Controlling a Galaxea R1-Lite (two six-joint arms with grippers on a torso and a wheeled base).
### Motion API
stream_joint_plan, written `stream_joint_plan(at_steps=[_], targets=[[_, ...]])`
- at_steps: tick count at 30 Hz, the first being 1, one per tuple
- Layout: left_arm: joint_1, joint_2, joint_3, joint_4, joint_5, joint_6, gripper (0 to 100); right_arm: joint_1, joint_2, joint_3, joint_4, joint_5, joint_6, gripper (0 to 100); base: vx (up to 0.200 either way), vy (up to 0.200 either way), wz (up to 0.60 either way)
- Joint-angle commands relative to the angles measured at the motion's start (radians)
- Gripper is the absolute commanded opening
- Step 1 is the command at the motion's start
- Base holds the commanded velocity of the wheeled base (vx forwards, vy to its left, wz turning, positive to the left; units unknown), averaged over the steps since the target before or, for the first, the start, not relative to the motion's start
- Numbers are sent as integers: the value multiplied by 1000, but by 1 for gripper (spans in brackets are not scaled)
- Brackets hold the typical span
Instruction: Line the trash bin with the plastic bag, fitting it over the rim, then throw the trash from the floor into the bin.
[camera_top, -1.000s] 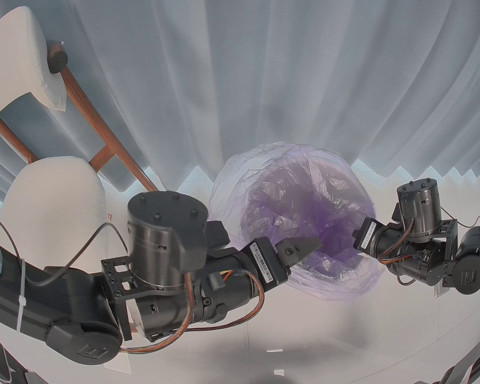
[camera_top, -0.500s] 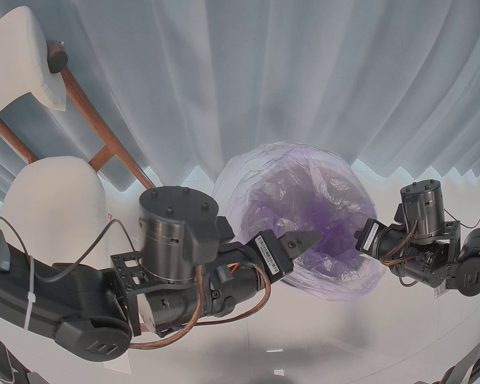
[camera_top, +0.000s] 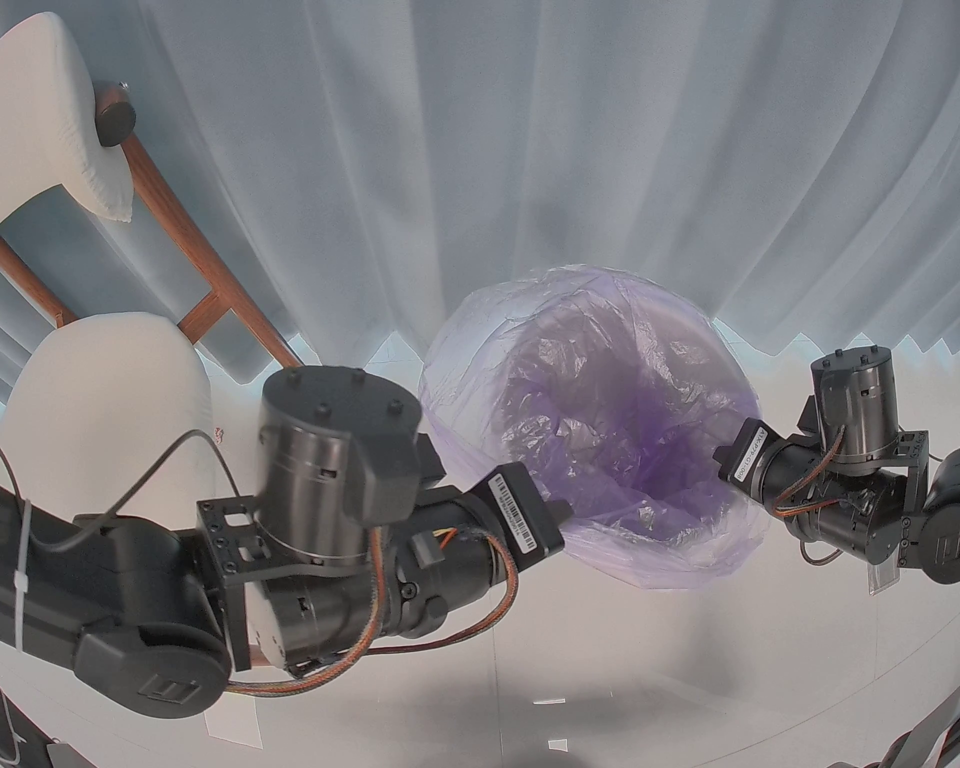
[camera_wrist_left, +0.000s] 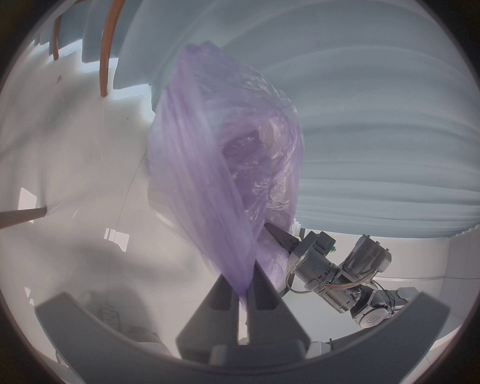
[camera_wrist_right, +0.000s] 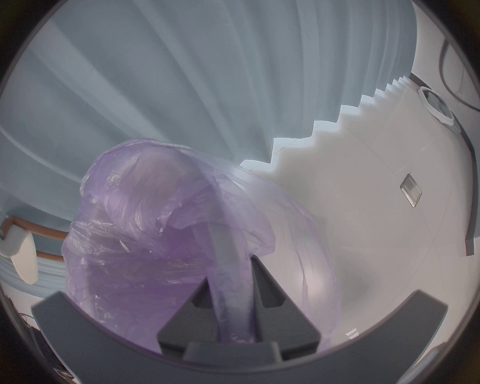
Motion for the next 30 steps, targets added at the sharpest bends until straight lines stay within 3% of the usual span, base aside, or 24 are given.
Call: stream_joint_plan(at_steps=[1, 13, 21, 30], targets=[[6, -68, 36, 16, 5, 12, 0, -18, 2, -5, 2, 0, 15, 0, 0, 0, 0], [43, -89, 193, 8, 2, 132, 0, -47, 8, -57, 20, 3, 103, 0, 0, 0, 0], [138, -69, 179, 10, -9, 138, 0, -39, -36, -102, 132, 21, 187, 0, 0, 0, 0], [120, 33, 85, 7, -43, 140, 0, -15, -87, -157, 244, 87, 261, 0, 0, 0, 0]])
